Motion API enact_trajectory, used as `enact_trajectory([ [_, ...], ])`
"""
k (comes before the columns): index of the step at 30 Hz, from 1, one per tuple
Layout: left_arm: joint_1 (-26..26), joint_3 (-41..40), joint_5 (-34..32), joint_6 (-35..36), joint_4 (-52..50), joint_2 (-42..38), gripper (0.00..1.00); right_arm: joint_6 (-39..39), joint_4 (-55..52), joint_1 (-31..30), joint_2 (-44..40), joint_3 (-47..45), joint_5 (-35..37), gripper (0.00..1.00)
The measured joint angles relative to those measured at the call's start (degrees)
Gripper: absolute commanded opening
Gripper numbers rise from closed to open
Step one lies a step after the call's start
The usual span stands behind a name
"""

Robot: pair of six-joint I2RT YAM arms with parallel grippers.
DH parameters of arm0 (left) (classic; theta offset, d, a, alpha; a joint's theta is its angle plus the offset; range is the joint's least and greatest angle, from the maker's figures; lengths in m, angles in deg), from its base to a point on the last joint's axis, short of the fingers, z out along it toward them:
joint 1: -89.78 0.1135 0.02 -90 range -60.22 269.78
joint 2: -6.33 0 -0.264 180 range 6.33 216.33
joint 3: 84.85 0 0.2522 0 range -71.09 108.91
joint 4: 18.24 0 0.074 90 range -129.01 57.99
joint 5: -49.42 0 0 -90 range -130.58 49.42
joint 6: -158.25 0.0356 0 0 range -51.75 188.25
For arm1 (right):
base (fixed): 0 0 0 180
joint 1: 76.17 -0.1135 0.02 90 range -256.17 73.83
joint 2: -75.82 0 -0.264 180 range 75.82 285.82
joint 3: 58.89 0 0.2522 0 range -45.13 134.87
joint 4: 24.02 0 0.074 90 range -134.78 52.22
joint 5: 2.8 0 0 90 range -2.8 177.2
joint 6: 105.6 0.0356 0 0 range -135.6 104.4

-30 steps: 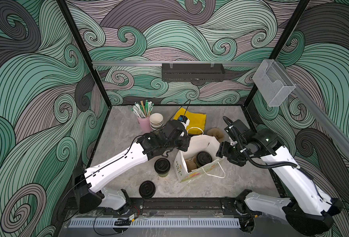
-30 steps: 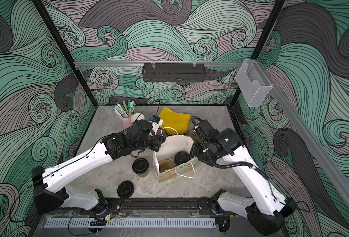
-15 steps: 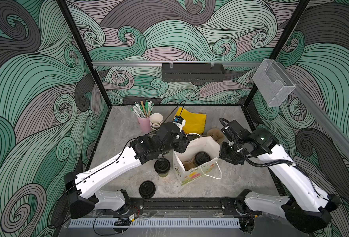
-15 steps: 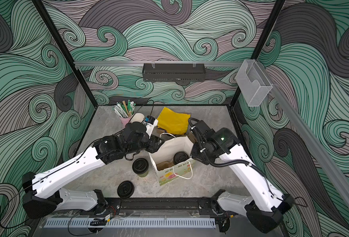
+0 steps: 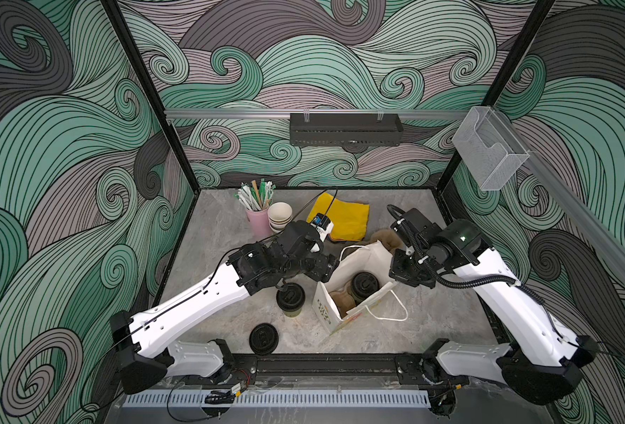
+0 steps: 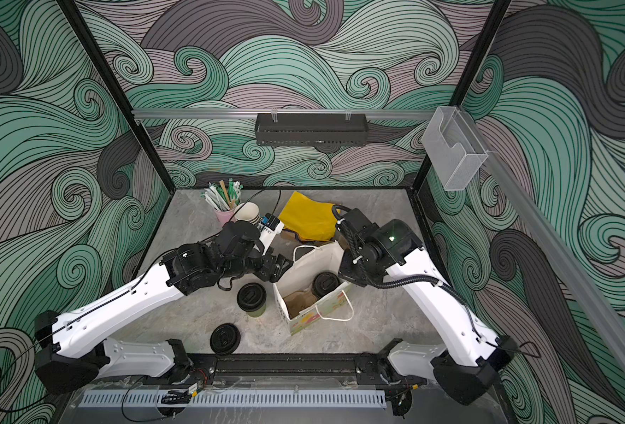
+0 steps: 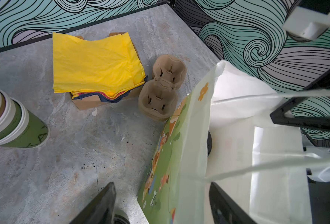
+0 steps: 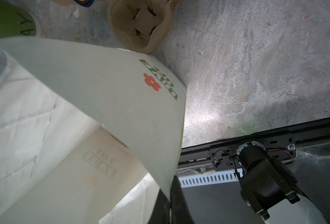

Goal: Pack a coffee takeout order
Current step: Rotate the takeout bag at the center of the table.

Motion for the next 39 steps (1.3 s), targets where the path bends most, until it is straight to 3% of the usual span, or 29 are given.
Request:
enact_trajectory([
  [23, 0.0, -0.17, 10.95, -3.34, -0.48, -1.14, 0.82, -22.43, -2.95, 6.93, 11.23, 10.99, -1.33, 0.01],
  [27, 0.0, -0.17, 10.93, -3.37, -0.7, -1.11, 0.82, -23.17, -2.95, 7.08, 11.43, 10.99, -1.53, 0.11],
  [36, 0.0, -0.24, 5.31, -4.63, -1.66, -4.35, 0.82, -23.28, -2.95, 7.17, 11.56, 12.63, -1.79, 0.5],
  [39, 0.0, -0.24, 1.95, -5.97, -2.78, -8.26, 0.82, -22.51, -2.93, 7.17, 10.88, 13.9, -2.03, 0.54],
])
